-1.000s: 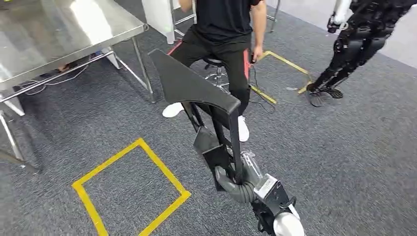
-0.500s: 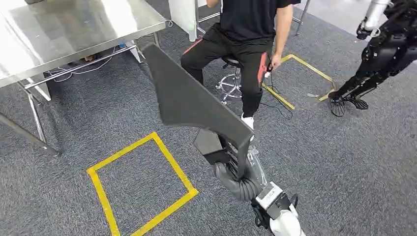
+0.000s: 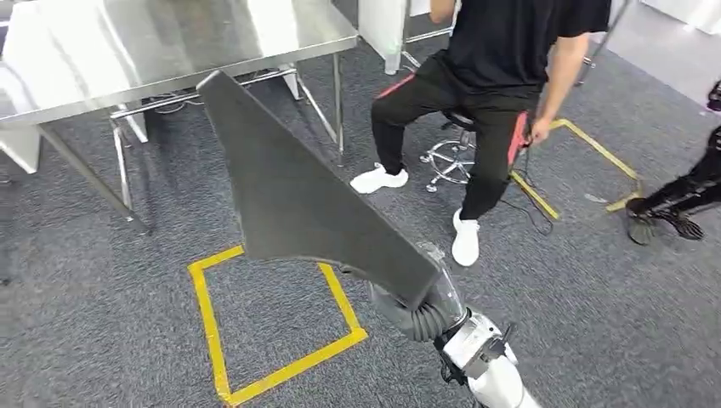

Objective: Take the parts from the cabinet and place them on the table.

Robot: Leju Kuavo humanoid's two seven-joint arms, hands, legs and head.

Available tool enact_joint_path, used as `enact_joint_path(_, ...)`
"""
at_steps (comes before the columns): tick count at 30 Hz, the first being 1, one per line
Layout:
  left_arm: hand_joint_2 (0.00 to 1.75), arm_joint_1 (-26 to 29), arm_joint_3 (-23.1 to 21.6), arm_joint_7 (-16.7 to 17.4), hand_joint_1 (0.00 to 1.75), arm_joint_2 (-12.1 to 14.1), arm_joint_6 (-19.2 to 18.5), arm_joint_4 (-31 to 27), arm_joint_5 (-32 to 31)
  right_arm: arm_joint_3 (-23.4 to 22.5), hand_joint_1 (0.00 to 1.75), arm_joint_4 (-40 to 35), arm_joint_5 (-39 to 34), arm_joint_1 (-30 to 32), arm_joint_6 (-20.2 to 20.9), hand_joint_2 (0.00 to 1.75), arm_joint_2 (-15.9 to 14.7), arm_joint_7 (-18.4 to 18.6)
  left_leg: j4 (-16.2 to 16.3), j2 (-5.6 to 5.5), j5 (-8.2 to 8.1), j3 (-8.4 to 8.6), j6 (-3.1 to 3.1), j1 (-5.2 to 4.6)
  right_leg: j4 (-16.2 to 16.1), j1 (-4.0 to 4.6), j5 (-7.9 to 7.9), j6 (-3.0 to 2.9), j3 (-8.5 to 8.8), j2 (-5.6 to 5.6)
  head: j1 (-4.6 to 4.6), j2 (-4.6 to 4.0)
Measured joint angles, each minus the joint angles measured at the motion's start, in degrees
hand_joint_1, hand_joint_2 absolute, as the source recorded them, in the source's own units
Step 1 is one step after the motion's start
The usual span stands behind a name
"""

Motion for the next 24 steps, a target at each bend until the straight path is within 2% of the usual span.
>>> enact_joint_path(1, 1.75, 0.04, 0.0, 0.05, 0.0, -0.02, -0.04, 0.0, -0.02, 0.11, 1.75, 0.0, -0.22, -0.2, 0.02, 1.75, -0.11, 0.0, 0.21, -0.54, -0.22, -0.22, -0.39, -0.15, -0.16, 0.31, 0.26, -0.84, 0.41, -0.7, -0.02, 0.0)
enact_joint_path(3, 1.75, 0.19, 0.0, 0.07, 0.0, -0.04, 0.15, 0.02, -0.04, 0.15, 1.75, 0.02, -1.09, -0.36, 0.15, 1.75, -0.39, 0.0, -0.08, -1.03, 0.13, -0.5, -0.98, 0.06, -0.07, 0.7, 0.36, -1.83, 0.2, -1.37, -0.13, 0.0)
enact_joint_path(4, 1.75, 0.3, 0.0, 0.05, 0.0, -0.07, 0.24, 0.02, -0.02, 0.17, 1.75, 0.02, -1.18, -0.54, 0.15, 1.75, -0.46, 0.0, -0.18, -1.38, 0.2, -0.73, -1.37, 0.17, -0.19, 0.47, 0.53, -2.22, 0.35, -1.84, -0.09, 0.0)
enact_joint_path(5, 1.75, 0.39, -0.02, 0.02, 0.0, 0.04, 0.26, 0.02, -0.04, 0.22, 1.75, 0.02, -1.31, -0.76, 0.13, 1.75, -0.46, 0.0, 0.23, -0.96, -0.15, -0.75, -1.51, 0.37, -0.54, -0.26, 0.81, -2.67, 0.46, -2.41, -0.09, 0.0)
enact_joint_path(6, 1.75, 0.43, -0.07, -0.02, 0.0, -0.11, 0.26, 0.02, -0.04, 0.24, 1.75, 0.02, -1.57, -0.87, 0.0, 1.75, -0.5, 0.0, 1.82, 1.67, -1.34, -1.44, -1.8, 0.09, -0.58, -0.12, 0.72, -3.06, 0.54, -2.73, -0.26, 0.0)
enact_joint_path(7, 1.75, 0.35, -0.07, -0.02, 0.0, -0.02, 0.28, 0.02, -0.04, 0.22, 1.75, 0.02, -1.84, -0.86, -0.26, 1.75, -0.5, 0.0, 5.13, 3.5, -3.46, -3.15, -2.06, 0.18, -0.57, -0.02, 0.69, -3.72, 0.55, -3.27, -0.5, 0.0)
enact_joint_path(8, 1.75, 0.3, -0.07, -0.02, 0.0, 0.07, 0.28, 0.0, -0.04, 0.22, 1.75, 0.02, -2.12, -0.83, -0.44, 1.75, -0.59, 0.0, 10.2, 4.53, -6.0, -5.69, -2.33, 0.35, -0.57, 0.2, 0.61, -3.81, 0.55, -3.85, -0.46, 0.0)
enact_joint_path(9, 1.75, 0.33, -0.07, -0.02, 0.0, 0.07, 0.28, 0.02, -0.04, 0.17, 1.75, 0.02, -2.19, -0.79, -0.59, 1.75, -0.7, 0.17, 14.67, 4.89, -7.76, -8.03, -2.53, 0.45, -0.55, 0.31, 0.56, -3.89, 0.49, -4.51, -0.48, 0.0)
enact_joint_path(10, 1.75, 0.47, -0.09, -0.02, 0.0, 0.07, 0.28, 0.02, -0.09, 0.15, 1.75, 0.02, -2.3, -0.74, -0.7, 1.75, -0.77, 0.18, 17.56, 5.07, -8.34, -9.62, -2.67, 0.5, -0.55, 0.36, 0.51, -3.94, 0.48, -5.04, -0.48, 0.0)
enact_joint_path(11, 1.75, 0.67, -0.11, -0.02, 0.0, 0.04, 0.26, 0.02, -0.11, 0.13, 1.75, 0.02, -2.32, -0.72, -0.74, 1.75, -0.79, 0.17, 17.57, 5.19, -7.42, -9.82, -2.72, 0.55, -0.55, 0.37, 0.44, -4.01, 0.53, -5.64, -0.46, 0.0)
enact_joint_path(12, 1.75, 0.82, -0.13, -0.02, 0.0, 0.04, 0.24, 0.02, -0.11, 0.15, 1.75, 0.02, -2.32, -0.7, -0.76, 1.75, -0.79, 0.17, 14.82, 5.37, -5.38, -8.59, -2.7, 0.57, -0.54, 0.37, 0.38, -4.06, 0.6, -6.16, -0.48, 0.0)
enact_joint_path(13, 1.75, 0.88, -0.13, -0.02, 0.0, 0.15, 0.24, 0.02, -0.11, 0.15, 1.75, 0.02, -2.36, -0.67, -0.81, 1.75, -0.79, 0.17, 9.88, 5.72, -2.76, -6.09, -2.57, 0.58, -0.54, 0.36, 0.21, -3.9, 0.76, -6.64, -0.48, 0.0)
enact_joint_path(14, 1.75, 0.88, -0.15, -0.02, 0.0, 0.22, 0.24, 0.02, -0.11, 0.13, 1.75, 0.02, -2.4, -0.62, -0.89, 1.75, -0.81, 0.18, 4.26, 6.87, -0.42, -3.01, -2.37, 0.55, -0.54, 0.36, 0.04, -3.7, 0.98, -7.11, -0.48, 0.0)
enact_joint_path(15, 1.75, 0.84, -0.15, -0.02, 0.0, 0.26, 0.24, 0.02, -0.11, 0.13, 1.75, 0.02, -2.45, -0.58, -0.92, 1.75, -0.79, 0.17, 0.54, 9.37, -0.13, -0.99, -2.02, 0.37, -0.55, 0.62, -0.12, -3.44, 1.24, -7.54, -0.46, 0.0)
enact_joint_path(16, 1.75, 0.78, -0.18, -0.02, 0.0, 0.28, 0.22, 0.02, -0.13, 0.09, 1.75, 0.02, -2.49, -0.53, -0.96, 1.75, -0.83, 0.17, 0.43, 8.73, -0.12, -0.93, -1.75, 0.03, -0.47, 1.29, -0.42, -3.01, 1.25, -7.85, -0.42, 0.0)
enact_joint_path(17, 1.75, 0.78, -0.2, -0.02, 0.0, 0.26, 0.2, 0.02, -0.2, 0.09, 1.75, 0.0, -2.49, -0.49, -1.0, 1.75, -0.88, 0.13, 0.57, 8.13, -0.15, -1.12, -1.44, -0.09, -0.52, 1.18, -0.44, -2.85, 1.28, -8.2, -0.33, 0.0)
enact_joint_path(19, 1.75, 0.91, -0.22, -0.02, 0.0, 0.33, 0.2, 0.02, -0.28, 0.11, 1.75, 0.0, -2.47, -0.45, -1.03, 1.75, -0.88, 0.09, 0.43, 6.91, -0.16, -1.31, -0.79, -0.51, -0.95, 1.22, -0.47, -2.15, 1.58, -9.18, -0.37, 0.0)
enact_joint_path(20, 1.75, 0.91, -0.22, -0.02, 0.0, 0.35, 0.2, 0.02, -0.28, 0.06, 1.75, -0.2, -2.38, -0.48, -1.03, 1.75, -0.92, 0.04, -0.48, 6.17, 0.42, -0.56, -0.1, 0.19, -0.64, 1.61, -0.89, -1.73, 1.53, -9.47, -0.35, 0.0)
enact_joint_path(21, 1.75, 1.0, -0.22, -0.02, 0.0, 0.26, 0.2, 0.02, -0.31, -0.04, 1.75, -0.26, -2.27, -0.46, -1.05, 1.75, -1.01, 0.02, -0.78, 5.89, 0.53, -0.27, 0.13, 0.05, 0.61, 1.01, -1.58, -1.63, 1.37, -7.29, -0.31, 0.0)
enact_joint_path(22, 1.75, 0.9, -0.22, -0.02, 0.0, 0.33, 0.15, 0.02, -0.37, -0.09, 1.75, -0.39, -2.23, -0.47, -1.07, 1.75, -1.03, -0.11, -0.78, 5.52, 0.62, -0.21, 0.47, 0.23, 3.76, 0.98, -3.26, -2.01, -0.07, -5.28, -0.35, 0.0)
enact_joint_path(23, 1.75, 0.8, -0.22, -0.02, 0.0, 0.44, 0.15, 0.02, -0.44, -0.15, 1.75, -0.42, -2.25, -0.45, -1.11, 1.75, -1.09, -0.18, -0.78, 4.92, 0.58, -0.29, 0.58, 0.23, 8.44, 0.94, -5.3, -2.28, -2.48, -4.24, -0.06, 0.0)
enact_joint_path(24, 1.75, 0.8, -0.22, -0.02, 0.0, 0.42, 0.11, 0.02, -0.46, -0.2, 1.75, -0.42, -2.23, -0.23, -1.13, 1.75, -1.23, -0.13, -0.77, 4.12, 0.56, -0.35, 0.62, 0.18, 13.54, 0.88, -7.21, -2.38, -5.13, -3.92, -0.11, 0.0)
